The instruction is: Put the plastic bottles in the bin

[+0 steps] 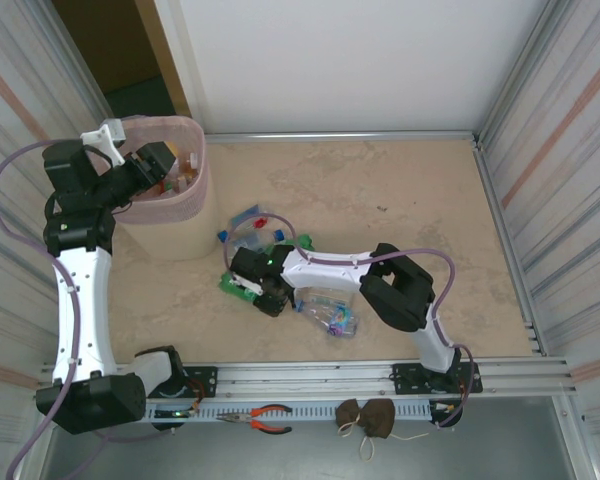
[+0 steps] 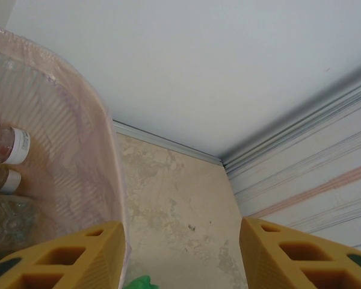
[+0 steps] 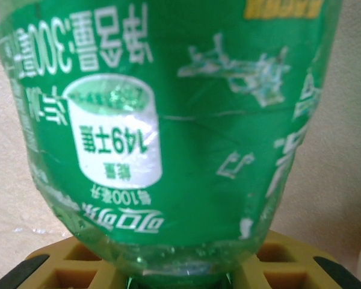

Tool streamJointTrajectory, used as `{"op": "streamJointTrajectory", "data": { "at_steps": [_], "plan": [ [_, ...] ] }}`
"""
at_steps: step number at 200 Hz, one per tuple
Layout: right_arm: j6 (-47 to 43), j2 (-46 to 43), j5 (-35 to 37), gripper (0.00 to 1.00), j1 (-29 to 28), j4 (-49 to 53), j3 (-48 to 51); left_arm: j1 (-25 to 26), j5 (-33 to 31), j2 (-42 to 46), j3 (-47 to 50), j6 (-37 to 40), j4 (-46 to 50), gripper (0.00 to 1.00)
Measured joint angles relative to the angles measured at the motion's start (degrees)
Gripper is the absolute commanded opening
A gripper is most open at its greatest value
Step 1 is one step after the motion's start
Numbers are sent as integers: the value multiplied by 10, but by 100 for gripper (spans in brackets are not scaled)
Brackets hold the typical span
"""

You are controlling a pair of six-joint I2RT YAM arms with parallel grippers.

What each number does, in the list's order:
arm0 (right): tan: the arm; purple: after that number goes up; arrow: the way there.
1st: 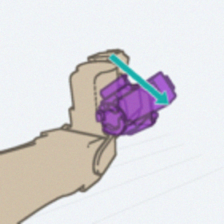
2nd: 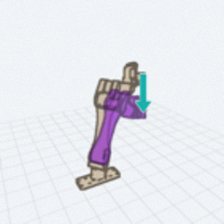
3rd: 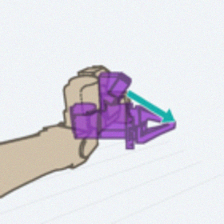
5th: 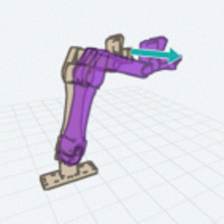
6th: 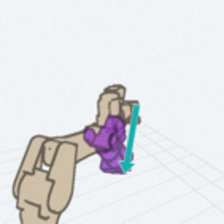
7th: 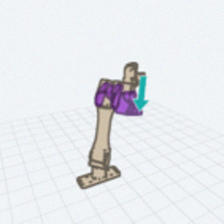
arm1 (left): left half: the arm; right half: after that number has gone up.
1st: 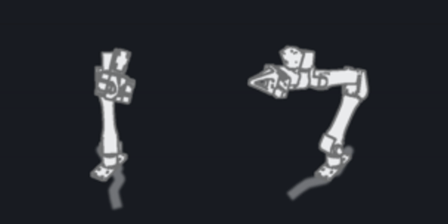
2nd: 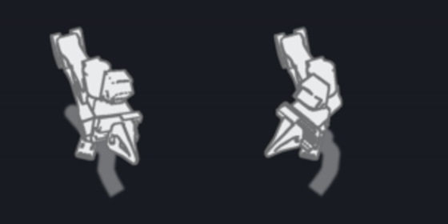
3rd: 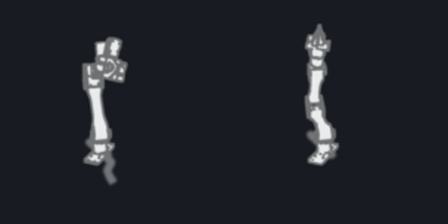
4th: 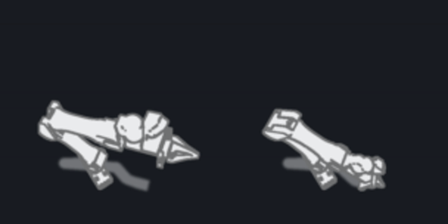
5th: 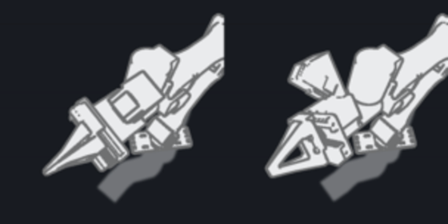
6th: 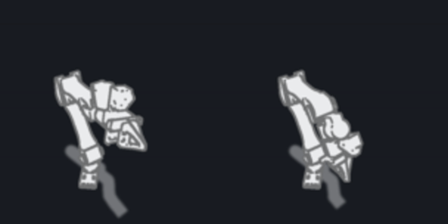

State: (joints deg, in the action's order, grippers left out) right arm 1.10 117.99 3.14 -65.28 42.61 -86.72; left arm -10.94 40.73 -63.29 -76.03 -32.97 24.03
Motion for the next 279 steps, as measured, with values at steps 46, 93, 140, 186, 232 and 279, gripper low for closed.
{"op": "streamJointTrajectory", "data": {
  "at_steps": [46,93,140,186,232,279],
  "plan": [
    [9,-113,-17,29,11,-44,54,0,25,0,-35,5,24,53],
    [13,-268,-30,28,36,-138,110,3,89,-2,-87,43,55,56],
    [12,-379,-52,27,76,-243,180,57,114,-15,-156,114,139,72],
    [-8,-452,-86,27,100,-324,235,147,107,-49,-214,188,235,85],
    [-26,-482,-119,28,110,-355,240,262,65,-99,-261,250,318,89],
    [-33,-490,-144,28,110,-357,240,346,12,-134,-302,308,384,84]
  ]
}}
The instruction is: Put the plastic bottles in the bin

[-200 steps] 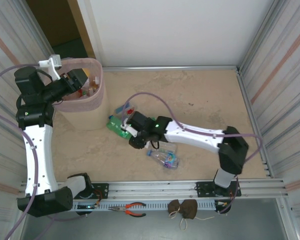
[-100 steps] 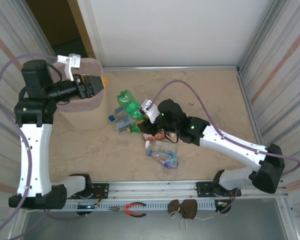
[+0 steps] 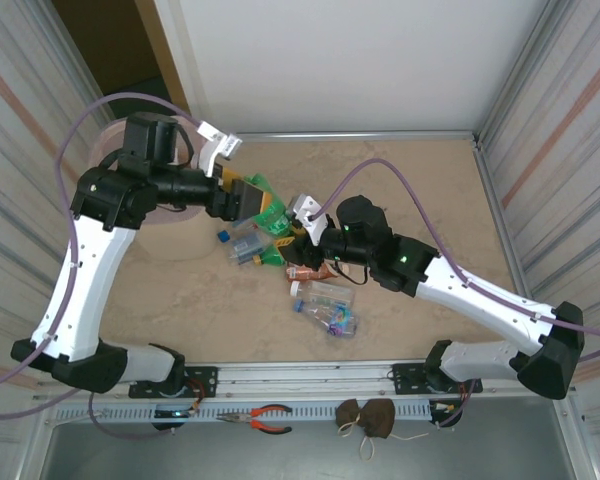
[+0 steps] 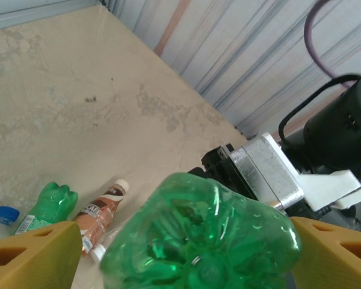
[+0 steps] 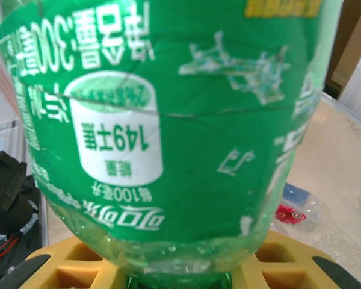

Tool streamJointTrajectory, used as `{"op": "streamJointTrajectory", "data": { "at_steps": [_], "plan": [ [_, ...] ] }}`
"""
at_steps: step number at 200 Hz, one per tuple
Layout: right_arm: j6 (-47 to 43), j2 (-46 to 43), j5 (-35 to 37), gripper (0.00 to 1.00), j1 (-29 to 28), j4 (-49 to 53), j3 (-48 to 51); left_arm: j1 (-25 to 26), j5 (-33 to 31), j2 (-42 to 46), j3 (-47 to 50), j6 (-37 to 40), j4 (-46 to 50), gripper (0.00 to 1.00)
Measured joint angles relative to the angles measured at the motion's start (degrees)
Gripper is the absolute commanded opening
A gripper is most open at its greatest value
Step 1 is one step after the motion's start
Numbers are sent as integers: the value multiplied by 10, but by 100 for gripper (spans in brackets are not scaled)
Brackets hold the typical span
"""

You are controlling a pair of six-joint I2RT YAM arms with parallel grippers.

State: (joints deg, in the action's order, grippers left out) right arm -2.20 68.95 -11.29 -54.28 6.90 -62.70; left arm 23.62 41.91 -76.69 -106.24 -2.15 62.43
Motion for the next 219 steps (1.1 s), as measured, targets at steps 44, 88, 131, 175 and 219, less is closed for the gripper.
{"op": "streamJointTrajectory", "data": {
  "at_steps": [44,88,131,175,219],
  "plan": [
    [0,0,-8,28,0,1,0,28,-30,-4,-17,37,28,71],
    [0,-1,-12,29,0,0,0,31,-40,-4,-21,54,36,57],
    [-2,-1,-10,54,0,0,0,32,-48,-2,-22,57,37,51],
    [0,-15,15,76,0,13,0,30,-115,5,-45,63,38,51],
    [0,-54,52,78,11,28,0,-25,-216,2,-121,60,53,51]
  ]
}}
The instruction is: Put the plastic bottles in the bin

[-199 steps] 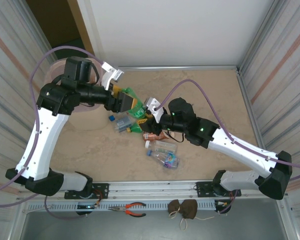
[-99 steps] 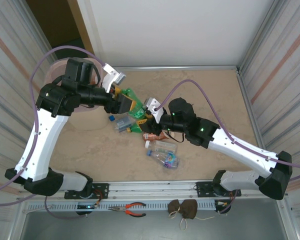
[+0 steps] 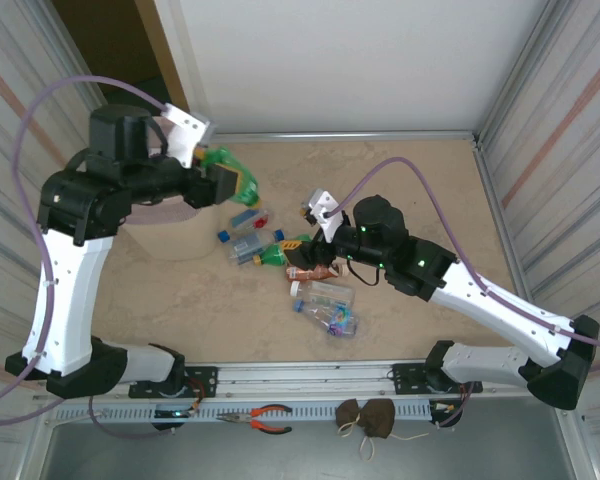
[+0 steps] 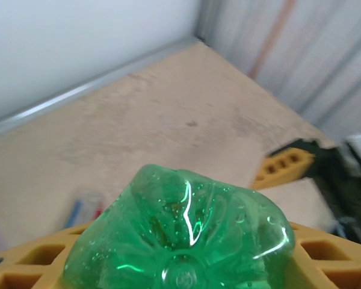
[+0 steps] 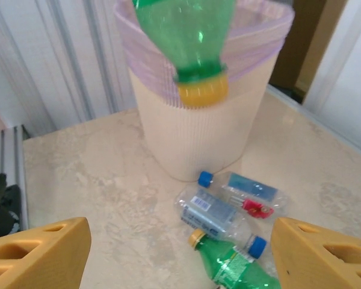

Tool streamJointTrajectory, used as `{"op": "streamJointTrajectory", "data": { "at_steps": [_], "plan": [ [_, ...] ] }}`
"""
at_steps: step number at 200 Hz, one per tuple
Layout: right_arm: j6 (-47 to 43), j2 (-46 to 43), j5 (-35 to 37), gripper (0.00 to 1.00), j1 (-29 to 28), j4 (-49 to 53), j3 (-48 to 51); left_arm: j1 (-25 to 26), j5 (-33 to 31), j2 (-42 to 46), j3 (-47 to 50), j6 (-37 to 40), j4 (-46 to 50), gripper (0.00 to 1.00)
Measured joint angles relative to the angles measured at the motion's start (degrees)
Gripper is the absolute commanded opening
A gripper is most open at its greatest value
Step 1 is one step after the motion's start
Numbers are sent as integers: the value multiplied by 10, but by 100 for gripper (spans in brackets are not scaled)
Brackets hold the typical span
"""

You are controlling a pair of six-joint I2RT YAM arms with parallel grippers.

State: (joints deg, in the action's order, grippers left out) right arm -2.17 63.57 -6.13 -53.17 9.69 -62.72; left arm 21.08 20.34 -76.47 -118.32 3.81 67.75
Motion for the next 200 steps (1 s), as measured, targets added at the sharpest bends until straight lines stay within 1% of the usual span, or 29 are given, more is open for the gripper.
{"op": "streamJointTrajectory", "data": {
  "at_steps": [20,46,69,86,116,135,173,200],
  "plan": [
    [0,-17,8,78,11,2,0,-46,-39,-13,-54,-2,17,51],
    [0,-30,16,78,22,7,0,-124,-76,-41,-117,-9,37,50],
    [0,-31,16,78,26,11,2,-182,-107,-71,-147,-10,54,50],
    [0,-31,17,79,26,14,4,-212,-136,-93,-154,-10,64,50],
    [0,-31,16,79,26,20,4,-237,-204,-129,-144,-3,77,51],
    [0,-31,16,79,30,24,4,-250,-235,-142,-124,3,81,51],
    [0,-31,15,79,35,25,4,-287,-269,-168,-76,6,101,53],
    [0,-30,14,79,37,26,4,-298,-280,-188,-39,8,105,54]
  ]
}}
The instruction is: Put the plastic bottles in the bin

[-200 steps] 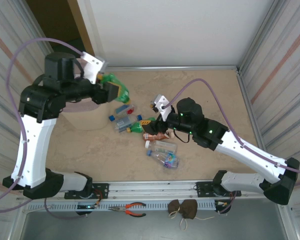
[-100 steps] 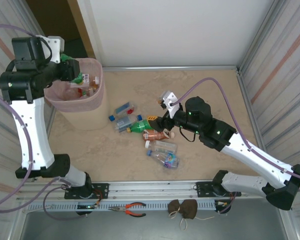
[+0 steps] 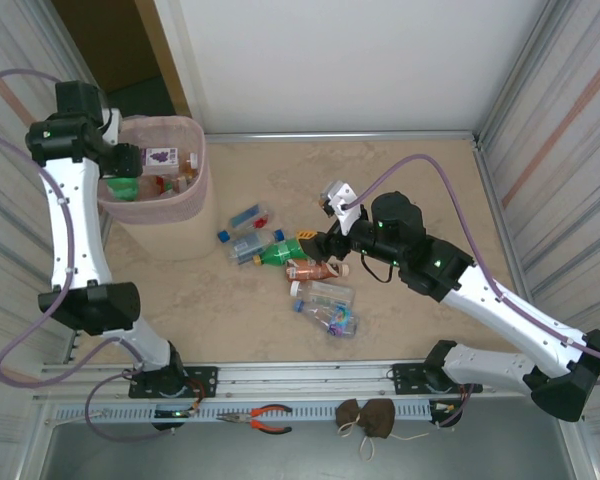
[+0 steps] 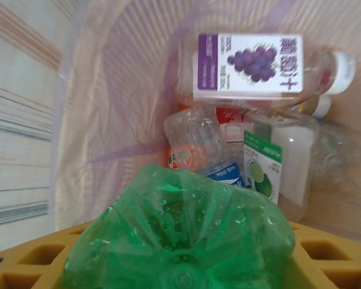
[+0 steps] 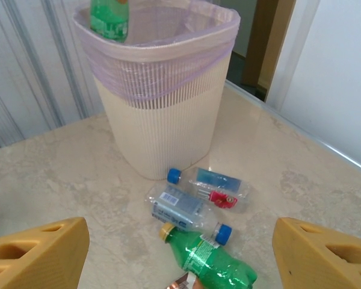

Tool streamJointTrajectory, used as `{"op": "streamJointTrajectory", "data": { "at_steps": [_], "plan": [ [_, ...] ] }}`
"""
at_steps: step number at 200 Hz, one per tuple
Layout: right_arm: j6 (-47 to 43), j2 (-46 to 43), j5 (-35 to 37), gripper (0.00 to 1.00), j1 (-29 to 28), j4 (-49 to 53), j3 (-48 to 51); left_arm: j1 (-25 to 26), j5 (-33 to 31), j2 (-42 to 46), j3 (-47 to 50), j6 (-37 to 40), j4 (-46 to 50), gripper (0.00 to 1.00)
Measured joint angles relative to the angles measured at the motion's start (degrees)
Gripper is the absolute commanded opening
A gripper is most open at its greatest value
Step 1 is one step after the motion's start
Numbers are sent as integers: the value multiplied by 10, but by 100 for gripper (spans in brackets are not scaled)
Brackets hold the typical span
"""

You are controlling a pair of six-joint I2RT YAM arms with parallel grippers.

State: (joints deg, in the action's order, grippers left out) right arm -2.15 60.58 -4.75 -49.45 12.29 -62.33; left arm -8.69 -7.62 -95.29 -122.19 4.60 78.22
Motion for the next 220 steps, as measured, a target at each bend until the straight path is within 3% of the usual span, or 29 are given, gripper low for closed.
{"op": "streamJointTrajectory", "data": {
  "at_steps": [59,101,153,220],
  "plan": [
    [2,1,0,79,1,0,18,0,14,-26,98,1,-29,55],
    [2,0,0,79,6,2,23,-2,16,-31,143,2,-82,62],
    [2,-6,0,79,7,2,23,20,70,-34,151,-3,-96,80],
    [2,-15,1,79,7,11,23,34,142,-22,96,-16,-85,82]
  ]
}}
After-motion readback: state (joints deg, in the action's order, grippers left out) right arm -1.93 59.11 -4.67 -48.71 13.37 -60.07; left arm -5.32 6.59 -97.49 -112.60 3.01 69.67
